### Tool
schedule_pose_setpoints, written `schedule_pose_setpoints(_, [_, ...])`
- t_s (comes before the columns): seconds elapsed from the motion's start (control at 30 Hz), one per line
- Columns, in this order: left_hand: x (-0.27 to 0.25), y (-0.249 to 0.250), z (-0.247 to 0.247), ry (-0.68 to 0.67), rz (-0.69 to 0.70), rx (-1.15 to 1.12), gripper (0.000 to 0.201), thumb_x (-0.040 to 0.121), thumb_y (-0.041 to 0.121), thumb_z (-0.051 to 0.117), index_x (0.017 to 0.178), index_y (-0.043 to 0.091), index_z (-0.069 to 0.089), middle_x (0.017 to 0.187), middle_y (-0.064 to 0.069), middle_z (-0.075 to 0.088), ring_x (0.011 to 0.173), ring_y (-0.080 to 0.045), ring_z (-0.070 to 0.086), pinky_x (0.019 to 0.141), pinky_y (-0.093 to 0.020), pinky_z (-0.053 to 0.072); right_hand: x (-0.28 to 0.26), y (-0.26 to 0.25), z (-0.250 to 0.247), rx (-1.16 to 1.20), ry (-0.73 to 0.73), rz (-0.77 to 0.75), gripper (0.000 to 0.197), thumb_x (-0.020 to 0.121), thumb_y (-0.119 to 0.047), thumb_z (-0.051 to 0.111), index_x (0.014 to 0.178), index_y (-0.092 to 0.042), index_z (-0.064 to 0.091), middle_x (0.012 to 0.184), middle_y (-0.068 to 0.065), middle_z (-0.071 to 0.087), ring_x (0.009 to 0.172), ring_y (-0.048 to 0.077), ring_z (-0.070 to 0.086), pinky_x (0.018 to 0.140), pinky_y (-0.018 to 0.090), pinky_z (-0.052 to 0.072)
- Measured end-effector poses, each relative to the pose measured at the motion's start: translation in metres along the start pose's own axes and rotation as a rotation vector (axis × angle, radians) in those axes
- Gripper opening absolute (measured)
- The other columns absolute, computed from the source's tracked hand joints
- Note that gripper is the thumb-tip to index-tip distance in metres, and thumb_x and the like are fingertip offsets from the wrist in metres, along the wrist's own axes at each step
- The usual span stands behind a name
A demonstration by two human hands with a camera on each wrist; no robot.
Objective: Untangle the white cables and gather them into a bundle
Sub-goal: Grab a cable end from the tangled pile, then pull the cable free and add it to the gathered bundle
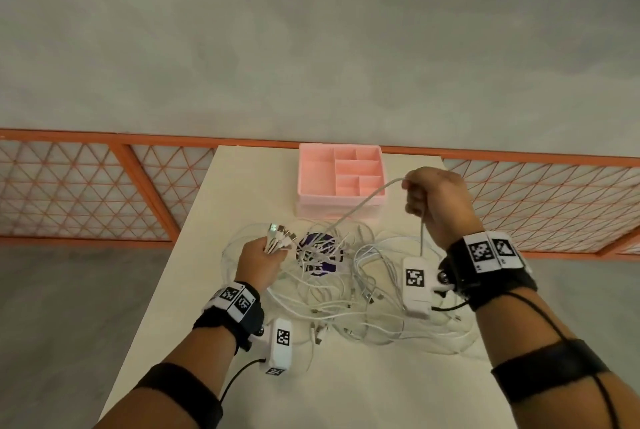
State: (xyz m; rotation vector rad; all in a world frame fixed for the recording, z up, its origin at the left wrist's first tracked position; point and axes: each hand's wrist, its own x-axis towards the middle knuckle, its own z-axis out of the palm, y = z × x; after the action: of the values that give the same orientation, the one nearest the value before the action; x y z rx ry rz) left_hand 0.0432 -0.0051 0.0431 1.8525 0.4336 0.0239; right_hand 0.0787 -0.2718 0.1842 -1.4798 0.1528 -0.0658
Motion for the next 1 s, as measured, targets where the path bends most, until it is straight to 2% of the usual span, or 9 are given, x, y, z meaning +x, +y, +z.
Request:
schedule_pose_setpoints(0.2, [-0.009, 0.001, 0.007, 0.01, 0.037, -0.132, 0.014, 0.08, 0.021, 0.083, 0.079, 0.016, 0.07, 0.066, 0.009, 0.067, 0.058, -0.006, 0.058, 0.056, -0.023, 0.042, 0.001, 0.017, -0.009, -0.067, 0.022, 0.035, 0.02, 0.09, -0.006, 0.051, 0.072, -0.003, 0.06, 0.051, 0.002, 0.037, 0.045, 0.016, 0.026, 0.051, 0.029, 0.024])
schedule_pose_setpoints(0.3, [-0.009, 0.018, 0.011, 0.149, 0.041, -0.226, 0.028, 0.082, 0.023, 0.081, 0.067, 0.017, 0.059, 0.053, 0.012, 0.053, 0.047, -0.006, 0.046, 0.051, -0.024, 0.037, -0.001, 0.034, 0.005, -0.072, 0.01, 0.059, 0.018, 0.093, -0.01, 0.055, 0.078, -0.004, 0.062, 0.051, 0.001, 0.038, 0.044, 0.015, 0.028, 0.05, 0.027, 0.026])
schedule_pose_setpoints(0.4, [-0.012, 0.037, 0.016, 0.014, -0.107, -0.423, 0.03, 0.09, 0.022, 0.073, 0.067, 0.017, 0.054, 0.051, 0.007, 0.038, 0.043, -0.013, 0.032, 0.043, -0.021, 0.029, -0.007, 0.047, 0.024, -0.125, -0.052, 0.056, 0.02, 0.096, -0.018, 0.06, 0.079, -0.007, 0.064, 0.051, -0.003, 0.04, 0.046, 0.014, 0.032, 0.048, 0.026, 0.031])
schedule_pose_setpoints(0.47, [-0.018, 0.047, 0.02, -0.148, -0.255, -0.547, 0.027, 0.095, 0.023, 0.067, 0.073, 0.015, 0.053, 0.053, 0.003, 0.039, 0.04, -0.009, 0.029, 0.036, -0.018, 0.023, -0.014, 0.051, 0.039, -0.122, -0.111, 0.046, 0.019, 0.096, -0.012, 0.059, 0.078, -0.008, 0.065, 0.05, -0.004, 0.042, 0.047, 0.014, 0.034, 0.049, 0.026, 0.032])
schedule_pose_setpoints(0.6, [-0.02, 0.052, 0.025, -0.266, -0.447, -0.633, 0.027, 0.1, 0.028, 0.059, 0.081, 0.009, 0.055, 0.076, -0.011, 0.072, 0.036, -0.007, 0.026, 0.032, -0.018, 0.022, -0.03, 0.052, 0.057, -0.086, -0.272, 0.018, 0.015, 0.092, 0.001, 0.056, 0.079, -0.003, 0.062, 0.05, 0.003, 0.042, 0.046, 0.015, 0.035, 0.049, 0.027, 0.031])
schedule_pose_setpoints(0.73, [-0.009, 0.052, 0.022, -0.225, -0.548, -0.866, 0.017, 0.098, 0.018, 0.061, 0.084, 0.01, 0.057, 0.084, -0.015, 0.074, 0.032, -0.005, 0.025, 0.03, -0.015, 0.022, -0.04, 0.059, 0.048, -0.17, -0.573, 0.057, 0.013, 0.087, 0.007, 0.059, 0.078, -0.001, 0.064, 0.048, 0.005, 0.048, 0.044, 0.015, 0.039, 0.046, 0.02, 0.035])
schedule_pose_setpoints(0.83, [0.004, 0.051, 0.015, -0.15, -0.536, -0.912, 0.015, 0.097, 0.008, 0.06, 0.083, 0.009, 0.056, 0.089, -0.013, 0.072, 0.03, -0.005, 0.026, 0.029, -0.015, 0.024, -0.042, 0.071, 0.032, -0.318, -0.779, 0.131, 0.002, 0.079, -0.004, 0.066, 0.077, -0.003, 0.066, 0.05, 0.004, 0.054, 0.046, 0.013, 0.045, 0.048, 0.021, 0.038])
schedule_pose_setpoints(0.9, [0.013, 0.05, 0.011, -0.102, -0.53, -0.923, 0.015, 0.097, 0.005, 0.059, 0.083, 0.007, 0.055, 0.086, -0.014, 0.072, 0.029, -0.006, 0.029, 0.03, -0.015, 0.025, -0.04, 0.079, 0.016, -0.417, -0.829, 0.196, 0.004, 0.074, -0.01, 0.068, 0.071, -0.009, 0.065, 0.053, 0.008, 0.054, 0.047, 0.017, 0.045, 0.049, 0.022, 0.036])
schedule_pose_setpoints(1.0, [0.019, 0.052, 0.008, -0.042, -0.514, -0.93, 0.015, 0.098, 0.004, 0.058, 0.083, 0.007, 0.055, 0.091, -0.016, 0.07, 0.028, -0.006, 0.039, 0.03, -0.015, 0.026, -0.035, 0.082, -0.009, -0.476, -0.836, 0.295, 0.013, 0.07, -0.01, 0.067, 0.072, 0.0, 0.059, 0.055, 0.011, 0.051, 0.048, 0.018, 0.04, 0.05, 0.024, 0.029])
